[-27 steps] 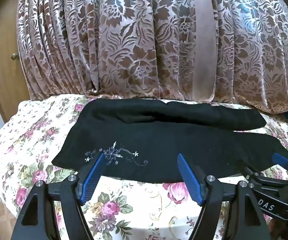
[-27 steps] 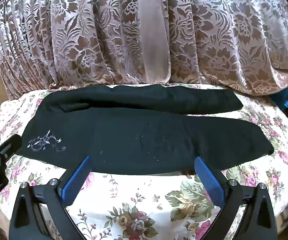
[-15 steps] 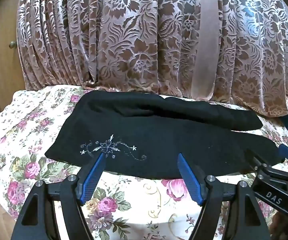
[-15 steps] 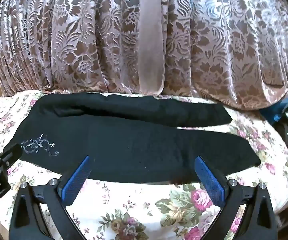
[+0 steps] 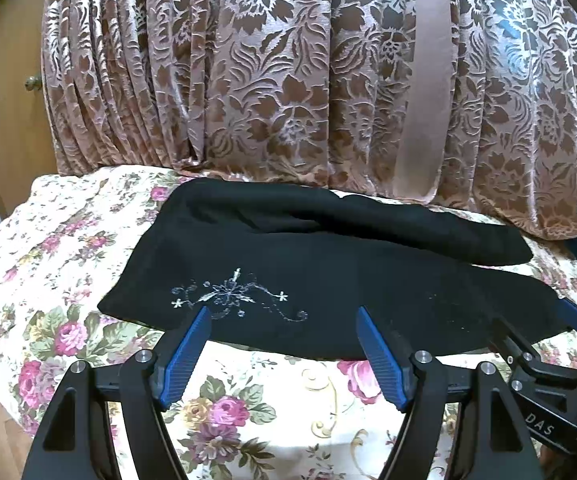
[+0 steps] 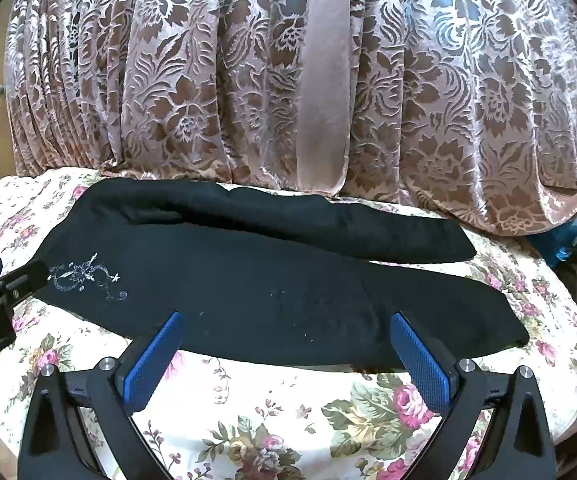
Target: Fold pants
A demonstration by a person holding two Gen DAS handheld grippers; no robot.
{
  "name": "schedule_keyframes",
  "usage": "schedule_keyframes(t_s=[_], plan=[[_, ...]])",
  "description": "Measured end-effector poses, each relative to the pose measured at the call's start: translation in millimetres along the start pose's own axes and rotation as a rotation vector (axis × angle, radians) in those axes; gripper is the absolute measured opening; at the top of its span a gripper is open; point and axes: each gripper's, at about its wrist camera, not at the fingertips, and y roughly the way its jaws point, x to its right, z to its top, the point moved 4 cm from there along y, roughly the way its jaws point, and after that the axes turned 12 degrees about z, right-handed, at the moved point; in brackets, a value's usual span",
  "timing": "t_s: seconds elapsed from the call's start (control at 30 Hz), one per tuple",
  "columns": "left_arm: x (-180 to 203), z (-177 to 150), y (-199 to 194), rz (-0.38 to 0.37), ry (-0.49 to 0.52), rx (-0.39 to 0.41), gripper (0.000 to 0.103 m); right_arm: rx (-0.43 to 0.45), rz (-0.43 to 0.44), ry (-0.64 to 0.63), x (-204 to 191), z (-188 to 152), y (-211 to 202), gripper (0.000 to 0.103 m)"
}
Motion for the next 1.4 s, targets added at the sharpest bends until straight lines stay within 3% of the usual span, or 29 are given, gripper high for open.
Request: schedule_keyframes(t_s=[0.23,1.4], plan=[[7,-4,0,0.03,0.026,0.007,0.076,-0.027,0.006,0.033,-1,-4,7,0.103],[9,-10,1,0.023,0.042,-0.003,0.076,-0.072,0.008,0.054,-10,-9,13,0.103]])
